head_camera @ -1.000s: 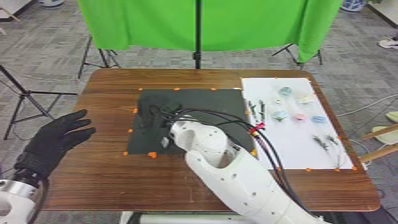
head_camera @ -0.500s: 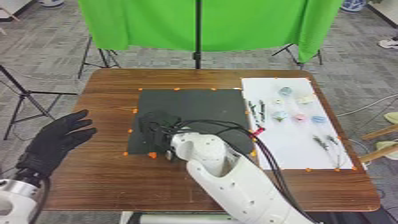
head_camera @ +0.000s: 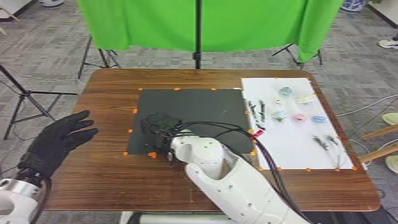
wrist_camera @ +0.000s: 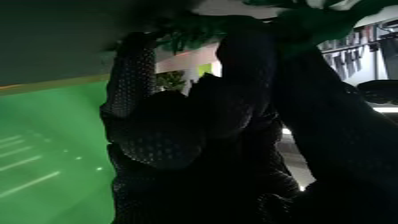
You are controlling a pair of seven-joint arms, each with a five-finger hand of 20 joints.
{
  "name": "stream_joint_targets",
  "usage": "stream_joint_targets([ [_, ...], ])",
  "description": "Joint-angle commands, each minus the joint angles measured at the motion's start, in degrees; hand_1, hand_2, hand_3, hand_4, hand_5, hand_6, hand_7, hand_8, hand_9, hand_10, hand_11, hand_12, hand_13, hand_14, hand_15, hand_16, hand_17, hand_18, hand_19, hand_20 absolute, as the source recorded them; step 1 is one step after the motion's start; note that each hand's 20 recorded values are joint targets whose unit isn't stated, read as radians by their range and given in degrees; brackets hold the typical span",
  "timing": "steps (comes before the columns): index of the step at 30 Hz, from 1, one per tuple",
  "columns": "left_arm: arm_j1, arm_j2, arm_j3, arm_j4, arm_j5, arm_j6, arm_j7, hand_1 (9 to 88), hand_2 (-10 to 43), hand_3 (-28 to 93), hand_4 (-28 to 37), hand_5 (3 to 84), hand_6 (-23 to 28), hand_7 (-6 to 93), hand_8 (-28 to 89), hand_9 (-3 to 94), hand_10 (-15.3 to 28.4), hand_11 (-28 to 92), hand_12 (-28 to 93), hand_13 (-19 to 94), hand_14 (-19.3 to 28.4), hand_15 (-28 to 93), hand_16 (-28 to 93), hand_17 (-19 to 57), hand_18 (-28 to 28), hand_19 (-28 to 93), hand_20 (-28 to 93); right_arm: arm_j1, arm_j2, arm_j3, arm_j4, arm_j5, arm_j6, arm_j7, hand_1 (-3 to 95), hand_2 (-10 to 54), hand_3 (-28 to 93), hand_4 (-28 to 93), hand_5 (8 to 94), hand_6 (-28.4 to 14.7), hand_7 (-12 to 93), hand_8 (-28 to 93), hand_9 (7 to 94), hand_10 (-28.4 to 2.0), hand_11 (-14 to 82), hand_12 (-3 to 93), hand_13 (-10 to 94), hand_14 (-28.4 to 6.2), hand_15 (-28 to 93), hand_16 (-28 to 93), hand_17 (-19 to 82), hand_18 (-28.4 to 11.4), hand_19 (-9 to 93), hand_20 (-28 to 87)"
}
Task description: Arrange flowers
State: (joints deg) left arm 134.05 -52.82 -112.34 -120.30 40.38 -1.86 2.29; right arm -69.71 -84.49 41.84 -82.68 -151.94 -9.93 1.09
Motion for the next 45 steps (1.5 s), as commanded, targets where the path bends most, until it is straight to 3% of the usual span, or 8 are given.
stream_joint_targets([
  [1, 0.63, -0.40, 0.09, 0.27, 0.13, -0.54, -0.44, 27.1, -2.6, 69, -26.0, 34.9, 5.1, 20.5, -10, 31.4, 13.8, 25, 16, 28, 16.8, 35, -2, -5.5, 22.8, 50, 2, -0.26, -0.13, 0.41, -1.61, 0.07, -0.49, 1.97, 27.5, -8.0, 82, -27, 75.2, -0.7, 63, -12, 83.3, -9.8, 56.9, 41.8, 79, -8.5, 78, 29, 37, -16.9, 76, 30],
  [13, 1.25, -0.84, -0.31, -0.04, 0.16, -0.26, -0.23, 27.0, -2.6, 69, -26.1, 34.9, 5.2, 20.2, -10, 31.4, 13.8, 25, 16, 28, 16.9, 35, -2, -5.5, 22.8, 50, 2, 0.19, 0.87, 0.91, -6.40, 4.09, -0.14, 5.72, 17.1, -5.3, 79, -28, 76.7, -1.8, 57, -11, 83.2, -11.1, 54.5, 41.4, 79, -9.7, 77, 29, 36, -18.4, 77, 31],
  [23, 2.24, -1.94, -0.65, -0.35, 0.21, 0.39, 0.54, 27.1, -2.5, 69, -26.2, 34.8, 5.2, 20.2, -10, 31.5, 13.9, 25, 16, 28, 16.8, 35, -2, -5.5, 22.8, 50, 2, 1.25, 4.65, 5.13, -9.49, 7.97, 3.19, 5.74, 18.4, -5.1, 81, -27, 53.7, -4.5, 51, -17, 54.0, -17.0, 52.9, 39.1, 53, -13.2, 72, 25, 23, -20.4, 69, 32],
  [28, 4.61, -2.87, -1.71, -1.28, 0.17, 0.88, 1.87, 27.1, -2.6, 69, -26.2, 34.9, 5.2, 20.2, -10, 31.4, 13.8, 25, 16, 28, 16.8, 35, -2, -5.5, 22.8, 50, 2, 0.82, 9.34, 8.17, -11.10, 11.44, 5.41, 2.86, 17.8, -6.9, 84, -28, 43.7, -4.5, 44, -18, 43.1, -16.7, 44.4, 31.4, 41, -13.3, 59, 18, 17, -21.7, 61, 30],
  [31, 5.00, -3.16, -1.90, -1.33, 0.18, 1.20, 1.72, 27.1, -2.6, 69, -26.2, 34.9, 5.2, 20.2, -10, 31.5, 13.8, 25, 16, 28, 16.8, 35, -2, -5.5, 22.8, 50, 2, -0.87, 8.66, 12.36, -10.88, 12.89, 1.81, -4.63, 21.3, -6.6, 86, -26, 40.6, -1.9, 39, -18, 37.4, -15.6, 37.5, 28.6, 34, -11.8, 49, 16, 12, -21.5, 53, 27],
  [34, 4.01, -3.11, -1.37, -0.90, 0.32, 0.77, 1.20, 27.1, -2.6, 69, -26.1, 34.9, 5.3, 20.2, -10, 31.5, 13.8, 25, 16, 28, 16.8, 35, -2, -5.5, 22.8, 50, 2, -1.67, 6.83, 14.22, -9.49, 8.91, 0.61, -12.16, 24.2, -1.5, 91, -23, 37.3, 3.5, 34, -19, 29.6, -14.0, 23.3, 27.6, 23, -10.8, 25, 25, 5, -22.1, 42, 22],
  [38, 3.00, -2.84, -0.66, -0.53, 0.41, 0.74, 0.85, 27.1, -2.5, 69, -26.2, 34.9, 5.2, 20.2, -10, 31.4, 13.7, 25, 16, 28, 16.8, 35, -2, -5.5, 22.8, 50, 2, -2.57, 3.47, 15.09, -9.30, 4.59, -4.29, -17.77, 21.4, 14.2, 91, -17, 40.4, 6.3, 26, -18, 22.5, -11.7, 7.2, 28.1, 14, -11.3, -7, 44, -7, -24.1, 35, 14],
  [45, 4.51, -2.12, -0.85, -1.23, 0.03, 0.96, 0.77, 27.0, -2.5, 69, -26.2, 34.8, 5.2, 20.2, -10, 31.3, 13.8, 25, 16, 28, 16.9, 35, -2, -5.5, 22.8, 50, 2, -3.17, 0.70, 11.66, -10.70, -0.18, -9.77, -19.15, 9.0, 34.4, 87, -11, 46.1, 5.9, 19, -16, 15.3, -6.9, -8.3, 28.1, 4, -9.6, -26, 49, -18, -20.5, 27, 8],
])
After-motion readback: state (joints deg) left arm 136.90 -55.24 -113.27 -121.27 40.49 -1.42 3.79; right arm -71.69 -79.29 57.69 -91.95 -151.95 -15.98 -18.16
